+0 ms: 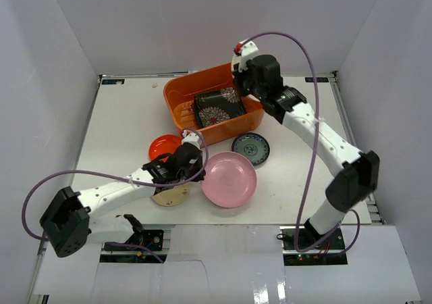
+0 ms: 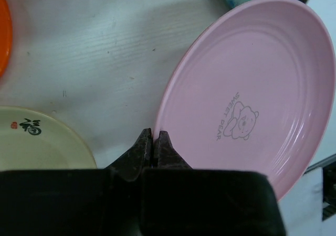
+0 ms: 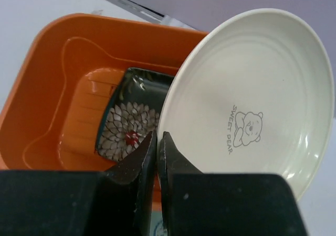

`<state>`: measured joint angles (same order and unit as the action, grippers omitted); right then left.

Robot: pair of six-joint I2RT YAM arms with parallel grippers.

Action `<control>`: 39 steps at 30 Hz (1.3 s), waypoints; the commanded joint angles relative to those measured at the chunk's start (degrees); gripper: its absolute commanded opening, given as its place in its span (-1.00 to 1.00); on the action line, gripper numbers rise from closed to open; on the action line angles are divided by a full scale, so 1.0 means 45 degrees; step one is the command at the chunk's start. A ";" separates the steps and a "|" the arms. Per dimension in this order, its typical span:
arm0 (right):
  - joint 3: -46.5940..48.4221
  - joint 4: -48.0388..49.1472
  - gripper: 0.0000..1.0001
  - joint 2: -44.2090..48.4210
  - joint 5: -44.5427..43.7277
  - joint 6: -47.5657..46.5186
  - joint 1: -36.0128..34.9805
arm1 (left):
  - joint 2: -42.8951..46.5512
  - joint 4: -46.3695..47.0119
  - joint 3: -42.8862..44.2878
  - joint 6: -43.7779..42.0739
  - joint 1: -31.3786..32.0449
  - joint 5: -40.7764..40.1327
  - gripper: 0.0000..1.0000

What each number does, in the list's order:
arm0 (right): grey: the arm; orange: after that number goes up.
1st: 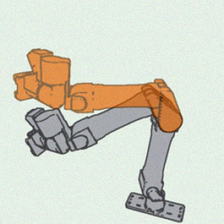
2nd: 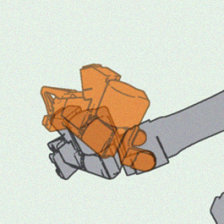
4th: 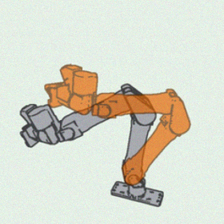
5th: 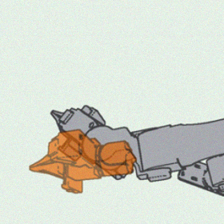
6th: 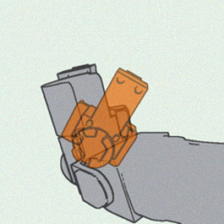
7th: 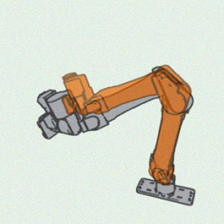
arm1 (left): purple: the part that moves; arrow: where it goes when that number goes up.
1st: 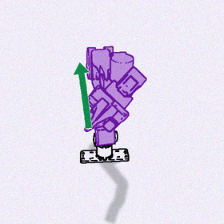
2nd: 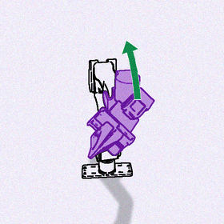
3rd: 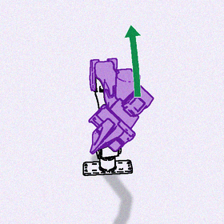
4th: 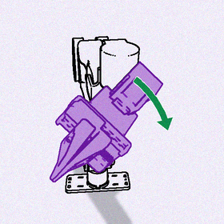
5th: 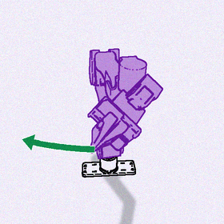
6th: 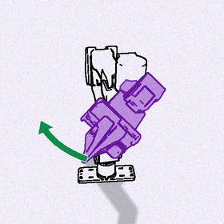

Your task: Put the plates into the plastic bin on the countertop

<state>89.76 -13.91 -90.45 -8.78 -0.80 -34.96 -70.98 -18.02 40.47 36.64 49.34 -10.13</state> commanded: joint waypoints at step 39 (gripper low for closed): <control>-1.1502 0.5272 -0.40 0.6464 0.2867 0.6111 0.5328 | -0.6468 -0.2030 1.3187 -0.2576 -0.4282 -0.1284 -1.00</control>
<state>45.23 3.22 -64.38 1.91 22.33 -10.63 -95.07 -27.97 93.36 26.33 32.91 -18.44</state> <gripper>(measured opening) 0.232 0.029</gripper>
